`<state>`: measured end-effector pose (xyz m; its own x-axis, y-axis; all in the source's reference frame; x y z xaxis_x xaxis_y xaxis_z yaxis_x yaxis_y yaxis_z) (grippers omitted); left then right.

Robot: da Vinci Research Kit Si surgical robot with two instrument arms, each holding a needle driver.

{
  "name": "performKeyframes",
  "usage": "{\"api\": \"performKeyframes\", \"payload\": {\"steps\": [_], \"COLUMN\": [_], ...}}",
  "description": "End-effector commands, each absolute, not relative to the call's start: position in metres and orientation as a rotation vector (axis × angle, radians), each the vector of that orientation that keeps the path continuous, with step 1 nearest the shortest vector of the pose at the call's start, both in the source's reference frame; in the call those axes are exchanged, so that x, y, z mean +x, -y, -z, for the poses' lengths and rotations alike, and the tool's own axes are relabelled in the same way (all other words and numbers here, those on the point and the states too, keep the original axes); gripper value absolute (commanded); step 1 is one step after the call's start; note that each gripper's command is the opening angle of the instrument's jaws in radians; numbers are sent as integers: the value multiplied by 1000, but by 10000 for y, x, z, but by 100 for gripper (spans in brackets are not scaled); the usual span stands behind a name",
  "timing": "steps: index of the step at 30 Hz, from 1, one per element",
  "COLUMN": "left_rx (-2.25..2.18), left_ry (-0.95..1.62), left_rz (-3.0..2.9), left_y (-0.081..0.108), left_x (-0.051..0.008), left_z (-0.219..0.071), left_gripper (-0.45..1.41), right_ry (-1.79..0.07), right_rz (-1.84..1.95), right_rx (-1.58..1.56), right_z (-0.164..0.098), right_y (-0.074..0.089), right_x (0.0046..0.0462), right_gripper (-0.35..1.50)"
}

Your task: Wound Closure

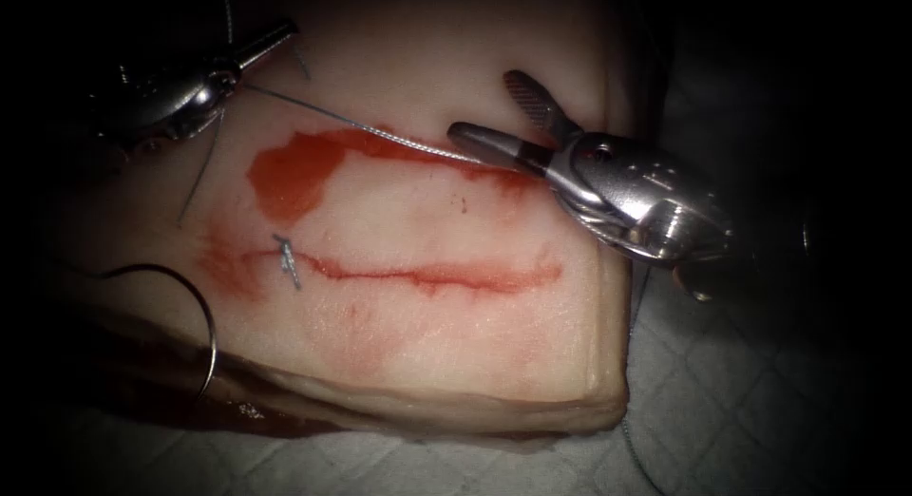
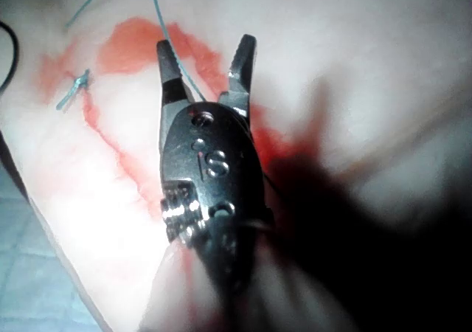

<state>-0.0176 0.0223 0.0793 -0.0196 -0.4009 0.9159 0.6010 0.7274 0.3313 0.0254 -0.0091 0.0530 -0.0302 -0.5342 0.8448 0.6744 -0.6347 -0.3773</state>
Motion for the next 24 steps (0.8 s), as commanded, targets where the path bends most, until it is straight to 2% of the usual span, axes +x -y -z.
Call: {"api": "performKeyframes", "payload": {"steps": [1,2,4,12,13,14,15,16,20,22,24], "left_rx": [-185,-191,-203,-309,-317,-322,-330,-334,-238,-187,-172], "left_ry": [1356,1343,1326,1185,1177,1172,1162,1148,1156,1140,1118], "left_rz": [802,802,794,709,708,713,720,726,676,649,643], "left_y": [-223,-222,-221,-232,-233,-233,-233,-232,-226,-224,-221], "left_x": [-182,-182,-179,-148,-145,-142,-140,-139,-145,-151,-155], "left_z": [-803,-809,-813,-811,-812,-812,-812,-813,-817,-819,-823], "left_gripper": [-43,-32,-45,-45,-28,-3,39,57,91,115,123], "right_ry": [158,159,159,161,162,162,166,166,162,162,162], "right_rz": [1788,1788,1787,1787,1787,1787,1792,1792,1787,1787,1787], "right_rx": [-1391,-1391,-1390,-1390,-1390,-1390,-1391,-1391,-1390,-1390,-1390], "right_z": [-534,-534,-534,-534,-534,-534,-534,-534,-534,-534,-533], "right_y": [92,92,93,93,94,94,94,94,95,95,95], "right_x": [264,264,265,267,267,267,267,267,267,267,268], "right_gripper": [130,130,130,130,130,130,130,130,130,130,130]}}
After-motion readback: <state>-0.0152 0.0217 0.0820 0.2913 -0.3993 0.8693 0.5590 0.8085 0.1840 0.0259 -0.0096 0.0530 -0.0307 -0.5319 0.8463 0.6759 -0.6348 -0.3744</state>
